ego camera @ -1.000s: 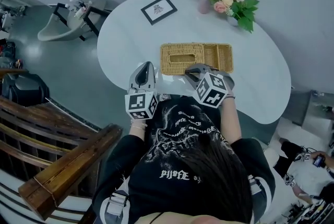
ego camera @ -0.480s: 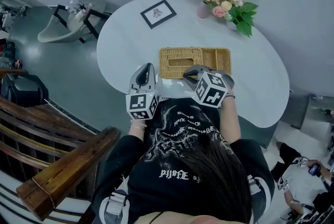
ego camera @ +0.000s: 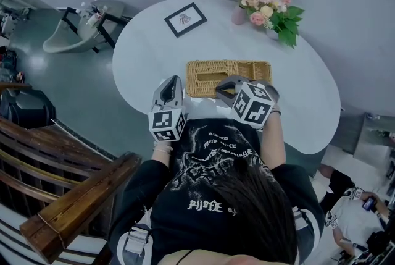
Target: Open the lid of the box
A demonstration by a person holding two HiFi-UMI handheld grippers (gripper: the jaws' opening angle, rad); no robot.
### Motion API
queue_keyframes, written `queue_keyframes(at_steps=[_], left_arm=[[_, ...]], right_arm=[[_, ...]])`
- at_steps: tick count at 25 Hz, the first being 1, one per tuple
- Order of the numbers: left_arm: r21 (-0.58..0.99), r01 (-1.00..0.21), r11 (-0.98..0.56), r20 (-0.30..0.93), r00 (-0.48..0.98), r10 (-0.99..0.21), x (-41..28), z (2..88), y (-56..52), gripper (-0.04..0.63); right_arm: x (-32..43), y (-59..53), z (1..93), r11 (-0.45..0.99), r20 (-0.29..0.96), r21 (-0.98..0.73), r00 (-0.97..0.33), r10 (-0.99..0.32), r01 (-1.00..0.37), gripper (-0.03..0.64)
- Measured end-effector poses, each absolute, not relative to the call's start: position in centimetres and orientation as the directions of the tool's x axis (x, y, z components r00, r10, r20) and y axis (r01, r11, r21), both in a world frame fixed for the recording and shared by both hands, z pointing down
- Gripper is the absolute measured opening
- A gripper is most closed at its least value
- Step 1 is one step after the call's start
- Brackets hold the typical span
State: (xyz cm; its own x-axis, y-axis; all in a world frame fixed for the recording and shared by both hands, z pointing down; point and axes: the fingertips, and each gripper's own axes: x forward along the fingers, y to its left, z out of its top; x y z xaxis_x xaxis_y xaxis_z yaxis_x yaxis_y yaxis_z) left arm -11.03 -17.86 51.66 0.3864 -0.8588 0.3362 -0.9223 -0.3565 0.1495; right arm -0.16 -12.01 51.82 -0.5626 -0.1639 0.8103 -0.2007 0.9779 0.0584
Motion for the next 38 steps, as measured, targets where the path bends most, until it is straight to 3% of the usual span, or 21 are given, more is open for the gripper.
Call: queue_keyframes(at_steps=[38], left_arm=[[0.173,-0.918,-0.356,0.359,0.395,-0.846,-12.0,53.6,-17.9,0.025]], right_arm=[[0.4,-17.8,44.3,0.937,0.780,0.307,-0.521,-0.347,-0.165,0.035]])
